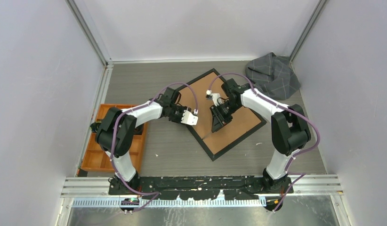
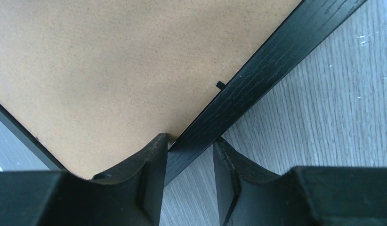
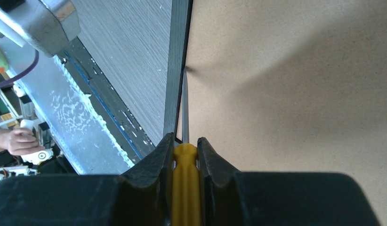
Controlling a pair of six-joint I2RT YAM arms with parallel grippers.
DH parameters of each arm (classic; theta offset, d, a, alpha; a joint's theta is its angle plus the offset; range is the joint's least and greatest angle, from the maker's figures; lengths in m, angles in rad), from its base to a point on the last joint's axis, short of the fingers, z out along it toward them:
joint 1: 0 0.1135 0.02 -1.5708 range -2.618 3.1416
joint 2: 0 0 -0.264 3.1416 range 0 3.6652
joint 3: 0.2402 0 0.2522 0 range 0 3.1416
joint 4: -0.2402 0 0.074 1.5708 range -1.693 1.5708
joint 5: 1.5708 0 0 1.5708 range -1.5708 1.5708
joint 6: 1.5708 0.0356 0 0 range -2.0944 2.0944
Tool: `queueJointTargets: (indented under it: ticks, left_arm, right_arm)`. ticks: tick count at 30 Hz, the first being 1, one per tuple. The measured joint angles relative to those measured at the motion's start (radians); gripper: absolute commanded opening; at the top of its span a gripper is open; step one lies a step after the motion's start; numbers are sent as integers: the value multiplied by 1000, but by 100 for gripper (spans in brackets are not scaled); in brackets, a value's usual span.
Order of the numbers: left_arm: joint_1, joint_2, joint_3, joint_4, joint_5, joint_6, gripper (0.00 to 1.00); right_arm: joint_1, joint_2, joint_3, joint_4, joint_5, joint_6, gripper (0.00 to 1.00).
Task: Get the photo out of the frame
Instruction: Release the photo frame item from the photo frame.
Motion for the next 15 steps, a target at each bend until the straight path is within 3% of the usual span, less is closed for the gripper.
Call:
queueJointTargets:
  ticks: [5, 15]
  left_arm:
    - [-20, 16, 35, -38, -46, -44, 31]
    - [-69, 70, 145, -161, -195, -172, 20]
  right_arm:
    - [39, -15, 14, -4, 53, 4, 1]
    - [192, -145, -38, 60, 300, 115, 1]
